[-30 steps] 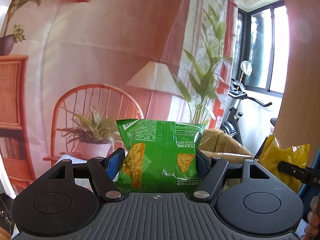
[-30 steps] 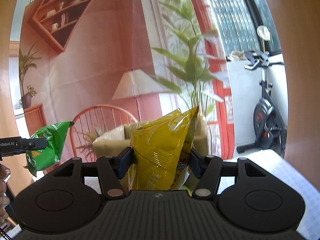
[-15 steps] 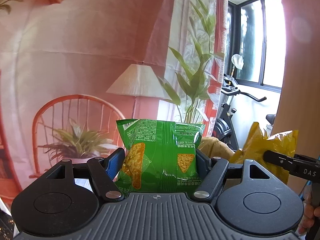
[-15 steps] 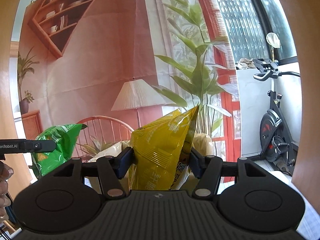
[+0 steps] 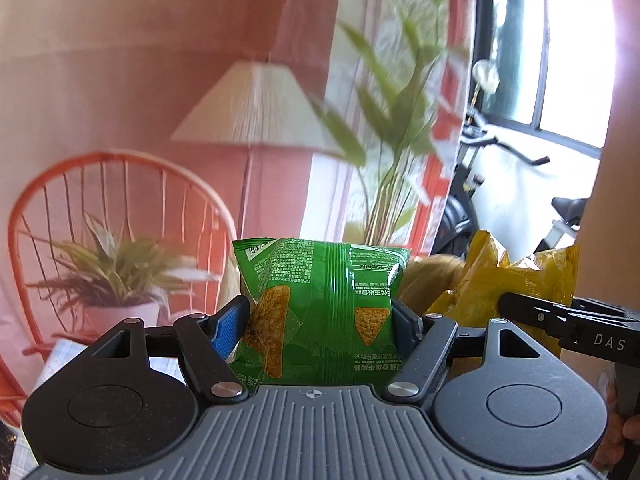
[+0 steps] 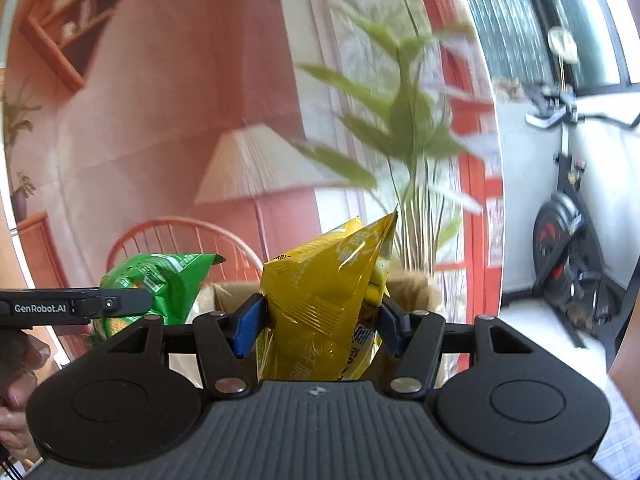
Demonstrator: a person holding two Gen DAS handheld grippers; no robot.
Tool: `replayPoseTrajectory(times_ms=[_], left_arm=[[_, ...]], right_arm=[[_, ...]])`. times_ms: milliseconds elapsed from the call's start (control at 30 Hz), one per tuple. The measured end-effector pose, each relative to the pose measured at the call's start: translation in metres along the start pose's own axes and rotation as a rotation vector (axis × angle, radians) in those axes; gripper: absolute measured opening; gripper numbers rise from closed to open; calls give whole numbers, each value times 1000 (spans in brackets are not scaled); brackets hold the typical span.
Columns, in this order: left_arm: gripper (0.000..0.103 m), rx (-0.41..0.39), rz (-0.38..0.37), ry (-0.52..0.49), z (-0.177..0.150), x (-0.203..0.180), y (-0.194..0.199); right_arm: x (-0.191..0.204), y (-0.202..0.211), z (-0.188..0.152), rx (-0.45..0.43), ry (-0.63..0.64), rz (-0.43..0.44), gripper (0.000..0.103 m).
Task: Organize snacks
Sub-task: 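Drop both bags into the box by opening both tools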
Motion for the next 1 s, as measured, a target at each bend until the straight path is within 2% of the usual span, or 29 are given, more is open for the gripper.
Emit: replayPoseTrajectory(times_ms=[200,433,533,667,767,1000], left_arm=[[75,20,-1,-13,3,0,-25],[76,43,-31,-17,8,-7,-42],[78,83,-61,-26,7,-11,-52],[80,118,-21,-42,4,-13,-60],[84,119,-6,-47,5,-12,-59],[84,90,-13,-25,6,-8,-28]], right_arm=[[-22,-31,-7,72,-116,7,61],[-23,-46,-10,95,-124,-10,61],[-22,-48,-10,102,-110,-37,63],[-21,-46,-9,105,-89,-55,70],[-19,-37,-9,91,-82,-58,70],[-11,-4,-13,56,-103,-40,70]])
Point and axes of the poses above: each gripper's, at about its wrist camera, not at the fingertips, and y roughly against the way its jaws point, x to its left, z to its top, the point moved 1 cm from there along -y, roughly the way its jaws point, and after that the axes turned 2 degrees about y, right-handed, at the moved point
